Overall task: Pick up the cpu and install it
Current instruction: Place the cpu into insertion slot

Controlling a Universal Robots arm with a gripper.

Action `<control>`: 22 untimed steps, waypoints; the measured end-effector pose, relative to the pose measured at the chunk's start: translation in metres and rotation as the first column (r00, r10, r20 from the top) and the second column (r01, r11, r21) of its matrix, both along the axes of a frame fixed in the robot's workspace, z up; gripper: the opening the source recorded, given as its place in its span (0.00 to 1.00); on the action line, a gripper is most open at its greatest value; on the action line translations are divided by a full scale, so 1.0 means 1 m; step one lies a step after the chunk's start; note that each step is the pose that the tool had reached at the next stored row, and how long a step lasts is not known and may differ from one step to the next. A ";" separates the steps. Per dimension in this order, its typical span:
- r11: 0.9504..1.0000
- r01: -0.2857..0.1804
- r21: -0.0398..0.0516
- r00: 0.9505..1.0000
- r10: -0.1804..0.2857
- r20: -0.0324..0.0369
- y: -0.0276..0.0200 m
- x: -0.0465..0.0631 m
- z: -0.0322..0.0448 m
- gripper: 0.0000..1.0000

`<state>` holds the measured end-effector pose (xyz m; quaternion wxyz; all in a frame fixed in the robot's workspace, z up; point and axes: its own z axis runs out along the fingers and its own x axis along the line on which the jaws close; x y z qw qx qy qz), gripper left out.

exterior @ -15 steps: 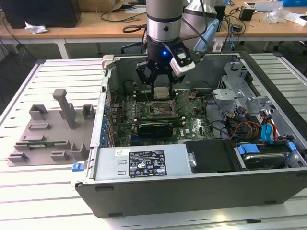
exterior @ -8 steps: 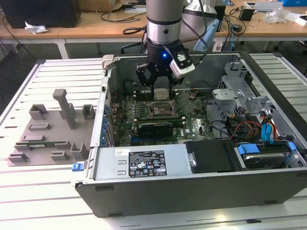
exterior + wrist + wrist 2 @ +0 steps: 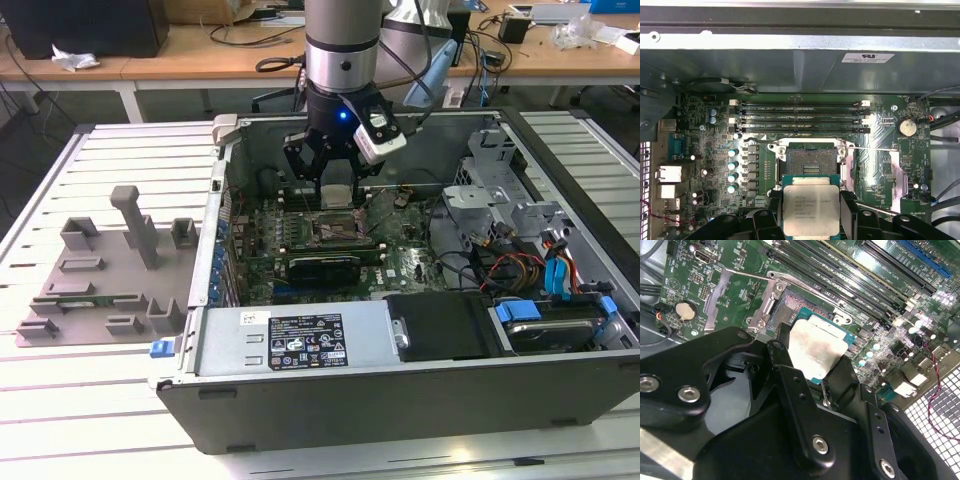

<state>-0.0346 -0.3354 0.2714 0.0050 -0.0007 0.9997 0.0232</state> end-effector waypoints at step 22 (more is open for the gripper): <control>0.899 0.439 0.000 0.899 -0.439 0.000 0.0000 0.000 -0.0009 0.55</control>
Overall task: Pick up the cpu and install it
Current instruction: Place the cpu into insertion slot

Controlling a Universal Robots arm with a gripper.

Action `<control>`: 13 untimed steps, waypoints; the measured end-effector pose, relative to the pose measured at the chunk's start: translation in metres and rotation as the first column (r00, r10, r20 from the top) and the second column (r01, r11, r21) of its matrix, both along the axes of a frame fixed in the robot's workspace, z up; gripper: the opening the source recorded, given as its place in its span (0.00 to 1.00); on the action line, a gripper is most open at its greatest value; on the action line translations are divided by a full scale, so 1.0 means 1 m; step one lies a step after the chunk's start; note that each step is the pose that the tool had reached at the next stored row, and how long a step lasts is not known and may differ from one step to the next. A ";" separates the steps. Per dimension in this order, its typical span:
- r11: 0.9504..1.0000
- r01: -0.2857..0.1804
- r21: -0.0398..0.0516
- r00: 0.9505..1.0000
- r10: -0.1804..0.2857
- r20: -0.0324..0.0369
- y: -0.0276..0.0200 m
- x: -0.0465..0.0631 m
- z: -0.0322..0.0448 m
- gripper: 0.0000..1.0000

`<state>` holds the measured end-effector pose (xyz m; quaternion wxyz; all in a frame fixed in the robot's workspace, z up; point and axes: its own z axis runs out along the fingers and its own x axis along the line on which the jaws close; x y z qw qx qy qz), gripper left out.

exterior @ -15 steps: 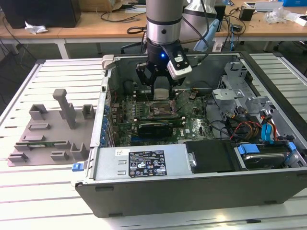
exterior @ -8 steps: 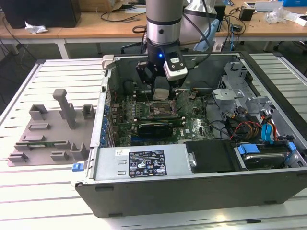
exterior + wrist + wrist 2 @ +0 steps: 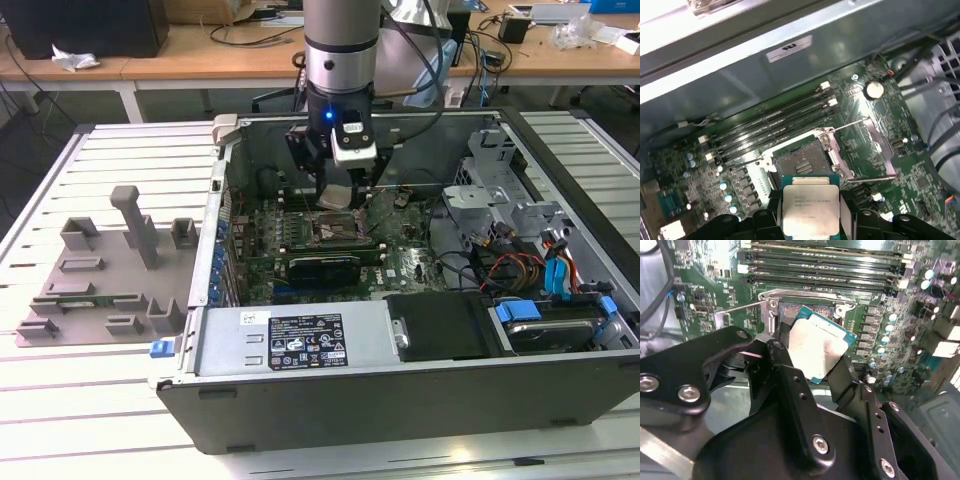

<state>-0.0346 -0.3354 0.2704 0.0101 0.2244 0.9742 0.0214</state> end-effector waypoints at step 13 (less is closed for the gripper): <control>0.957 0.291 0.000 0.957 -0.291 0.000 0.0000 0.000 -0.0008 0.55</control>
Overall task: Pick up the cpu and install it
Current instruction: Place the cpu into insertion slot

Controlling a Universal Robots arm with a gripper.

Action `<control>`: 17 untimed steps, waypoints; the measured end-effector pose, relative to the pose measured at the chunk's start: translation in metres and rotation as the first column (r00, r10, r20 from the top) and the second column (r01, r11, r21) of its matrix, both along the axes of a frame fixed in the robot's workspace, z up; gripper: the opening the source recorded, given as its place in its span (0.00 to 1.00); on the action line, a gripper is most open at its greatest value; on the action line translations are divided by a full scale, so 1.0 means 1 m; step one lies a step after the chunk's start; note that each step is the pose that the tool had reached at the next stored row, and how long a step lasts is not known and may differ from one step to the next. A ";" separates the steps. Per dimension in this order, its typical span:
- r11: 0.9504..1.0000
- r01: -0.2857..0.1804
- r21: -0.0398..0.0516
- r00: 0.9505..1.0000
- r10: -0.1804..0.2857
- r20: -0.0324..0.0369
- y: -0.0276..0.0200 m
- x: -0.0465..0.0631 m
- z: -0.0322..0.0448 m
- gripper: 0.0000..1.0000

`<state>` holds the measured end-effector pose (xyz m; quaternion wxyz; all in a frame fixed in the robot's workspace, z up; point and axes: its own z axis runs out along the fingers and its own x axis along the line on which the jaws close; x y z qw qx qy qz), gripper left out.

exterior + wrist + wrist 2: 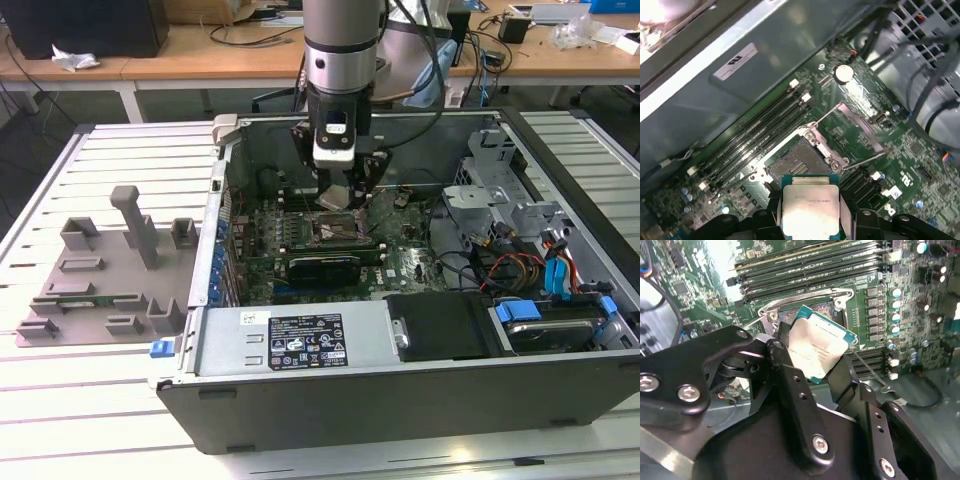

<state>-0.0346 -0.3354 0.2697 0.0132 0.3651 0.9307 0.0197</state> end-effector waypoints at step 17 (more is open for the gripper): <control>0.927 0.376 0.000 0.927 -0.376 0.000 0.0000 0.000 -0.0009 0.55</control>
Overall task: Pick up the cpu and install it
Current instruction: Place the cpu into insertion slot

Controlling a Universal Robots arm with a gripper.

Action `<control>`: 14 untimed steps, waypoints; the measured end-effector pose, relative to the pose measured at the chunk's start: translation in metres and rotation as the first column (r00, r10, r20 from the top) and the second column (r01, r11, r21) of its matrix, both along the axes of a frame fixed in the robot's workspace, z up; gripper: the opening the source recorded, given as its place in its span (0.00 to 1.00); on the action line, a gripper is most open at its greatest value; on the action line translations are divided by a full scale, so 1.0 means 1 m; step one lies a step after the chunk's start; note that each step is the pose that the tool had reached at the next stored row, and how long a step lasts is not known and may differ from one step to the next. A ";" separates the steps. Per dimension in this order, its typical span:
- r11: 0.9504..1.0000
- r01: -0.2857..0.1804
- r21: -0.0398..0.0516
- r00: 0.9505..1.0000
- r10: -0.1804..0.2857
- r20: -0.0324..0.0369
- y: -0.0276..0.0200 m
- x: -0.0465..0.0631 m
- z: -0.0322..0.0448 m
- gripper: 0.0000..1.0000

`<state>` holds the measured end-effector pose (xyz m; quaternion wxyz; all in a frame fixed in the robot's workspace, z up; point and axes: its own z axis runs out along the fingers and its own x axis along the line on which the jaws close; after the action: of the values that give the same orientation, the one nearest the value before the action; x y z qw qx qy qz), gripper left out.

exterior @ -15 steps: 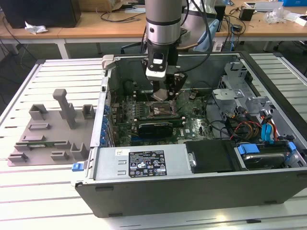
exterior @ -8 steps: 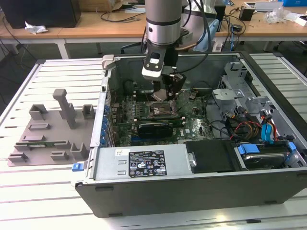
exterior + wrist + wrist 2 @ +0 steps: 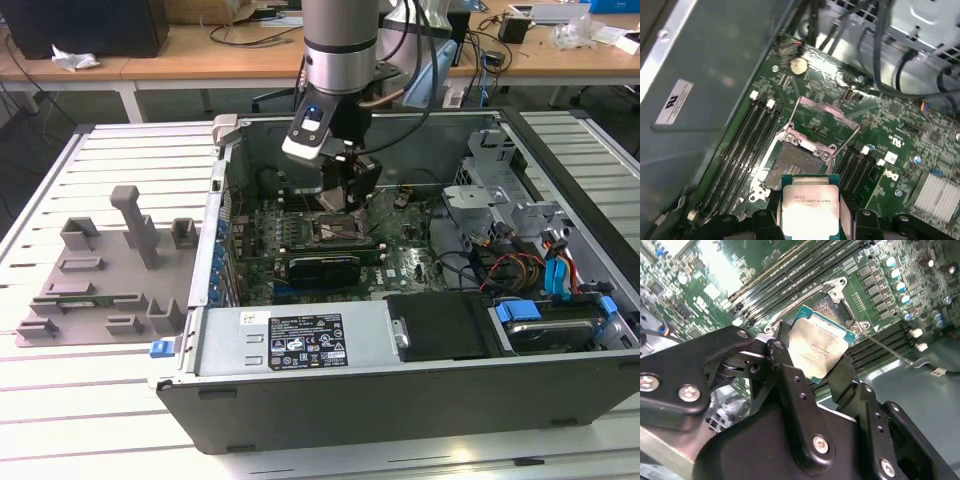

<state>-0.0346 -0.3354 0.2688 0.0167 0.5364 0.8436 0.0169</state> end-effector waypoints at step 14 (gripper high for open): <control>0.934 0.357 0.000 0.934 -0.357 0.000 0.0000 0.000 -0.0032 0.55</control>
<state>-0.0346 -0.3354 0.2656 0.0195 0.6806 0.7323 0.0136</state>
